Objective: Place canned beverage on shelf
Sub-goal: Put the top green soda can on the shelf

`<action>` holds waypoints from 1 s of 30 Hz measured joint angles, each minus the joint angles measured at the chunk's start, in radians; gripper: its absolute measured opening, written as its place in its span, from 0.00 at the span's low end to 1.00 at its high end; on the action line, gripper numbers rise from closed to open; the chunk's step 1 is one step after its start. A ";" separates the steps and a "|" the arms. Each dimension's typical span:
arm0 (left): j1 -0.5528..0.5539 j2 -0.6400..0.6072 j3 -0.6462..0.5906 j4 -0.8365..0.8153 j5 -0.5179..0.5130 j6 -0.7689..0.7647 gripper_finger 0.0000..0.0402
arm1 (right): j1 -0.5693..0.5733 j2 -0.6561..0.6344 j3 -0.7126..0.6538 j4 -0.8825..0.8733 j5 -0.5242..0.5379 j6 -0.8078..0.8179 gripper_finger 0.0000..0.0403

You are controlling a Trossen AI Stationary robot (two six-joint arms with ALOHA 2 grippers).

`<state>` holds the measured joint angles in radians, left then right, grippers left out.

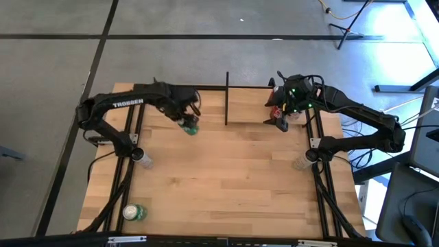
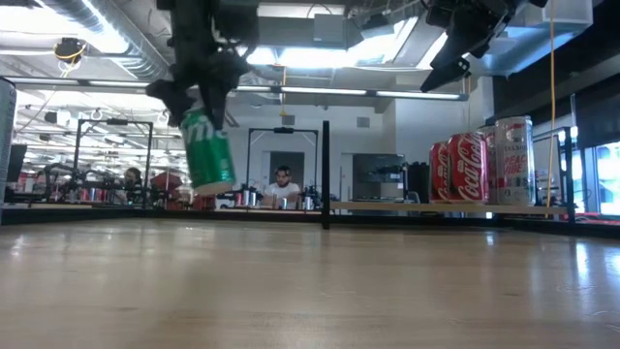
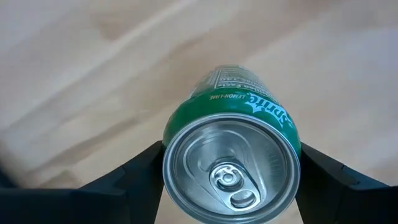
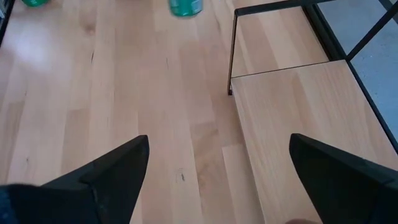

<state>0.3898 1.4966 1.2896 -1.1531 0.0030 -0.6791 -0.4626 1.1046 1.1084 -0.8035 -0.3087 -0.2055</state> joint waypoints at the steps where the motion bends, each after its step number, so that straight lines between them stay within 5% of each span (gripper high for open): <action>1: -0.032 0.002 0.000 0.023 0.009 -0.010 0.65 | 0.015 0.000 0.000 -0.001 0.018 0.003 0.93; 17: -0.294 0.004 0.002 0.363 0.084 -0.027 0.65 | 0.302 0.000 0.000 -0.001 0.263 0.317 0.93; 30: -0.385 0.273 0.273 0.179 0.087 0.058 0.65 | 0.418 0.001 0.000 -0.058 0.332 0.521 0.93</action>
<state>0.0043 1.7701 1.5621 -0.9742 0.0902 -0.6207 -0.0447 1.1058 1.1084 -0.8616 0.0236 0.3152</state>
